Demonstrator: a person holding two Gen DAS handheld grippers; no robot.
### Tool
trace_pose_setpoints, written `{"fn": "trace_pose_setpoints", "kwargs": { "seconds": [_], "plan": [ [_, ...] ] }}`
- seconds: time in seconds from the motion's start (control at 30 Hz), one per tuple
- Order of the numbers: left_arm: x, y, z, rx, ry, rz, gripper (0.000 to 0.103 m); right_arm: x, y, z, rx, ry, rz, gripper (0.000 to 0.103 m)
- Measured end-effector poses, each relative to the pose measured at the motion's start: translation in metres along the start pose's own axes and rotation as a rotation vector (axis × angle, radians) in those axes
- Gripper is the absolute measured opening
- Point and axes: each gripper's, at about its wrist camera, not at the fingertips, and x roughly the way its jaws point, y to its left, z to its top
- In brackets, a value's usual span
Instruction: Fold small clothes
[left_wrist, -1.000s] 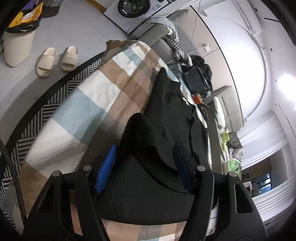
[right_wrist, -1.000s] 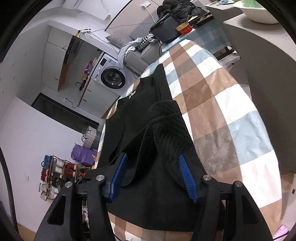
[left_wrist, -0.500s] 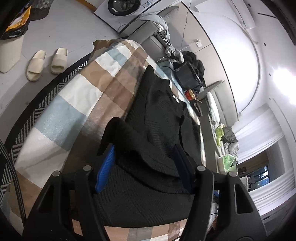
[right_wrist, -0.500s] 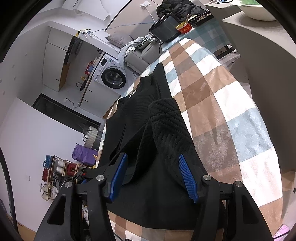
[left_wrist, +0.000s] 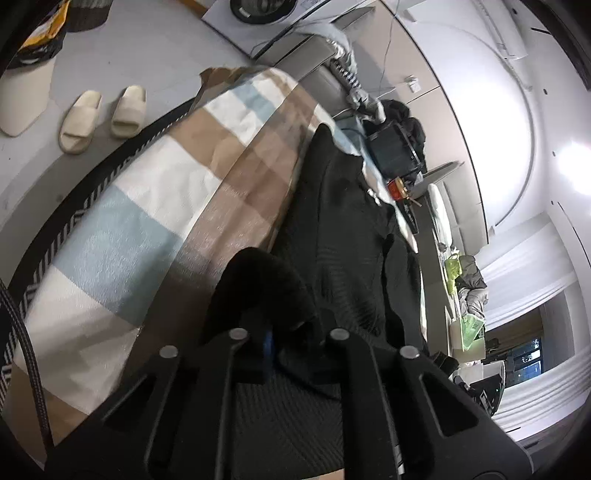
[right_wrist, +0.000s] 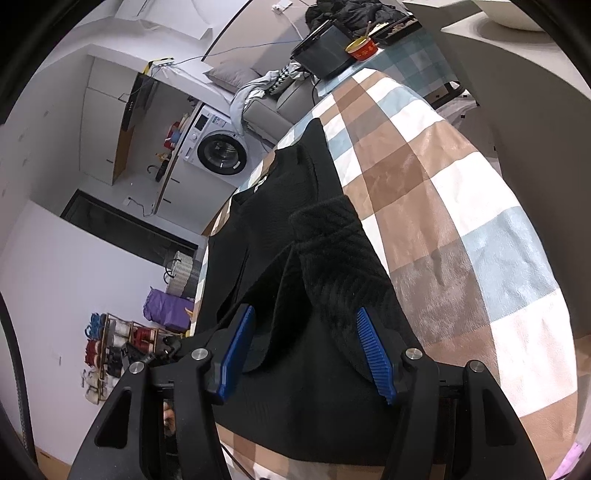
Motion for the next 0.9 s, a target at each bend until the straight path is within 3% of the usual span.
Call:
{"fn": "trace_pose_setpoints", "kwargs": {
  "seconds": [0.1, 0.23, 0.37, 0.6, 0.73, 0.9],
  "plan": [
    [-0.007, -0.005, 0.000, 0.020, -0.015, -0.013, 0.006, -0.001, 0.011, -0.002, 0.007, 0.023, 0.001, 0.062],
    [-0.015, -0.009, 0.001, 0.033, -0.028, -0.040, 0.005, -0.020, 0.027, -0.005, -0.038, -0.048, -0.029, 0.062],
    [-0.022, -0.011, 0.001, 0.036, -0.027, -0.058, 0.005, -0.026, 0.027, -0.006, -0.075, -0.060, -0.139, 0.062],
    [-0.023, -0.011, 0.000, 0.037, -0.027, -0.060, 0.005, -0.041, 0.034, -0.021, -0.049, -0.058, -0.064, 0.062],
    [-0.029, -0.010, -0.002, 0.036, -0.031, -0.071, 0.005, -0.047, 0.049, -0.025, -0.095, -0.090, -0.090, 0.063],
    [-0.036, -0.001, -0.015, 0.022, -0.039, -0.086, 0.005, -0.011, 0.041, -0.011, -0.028, -0.009, -0.117, 0.066]
  ]
}}
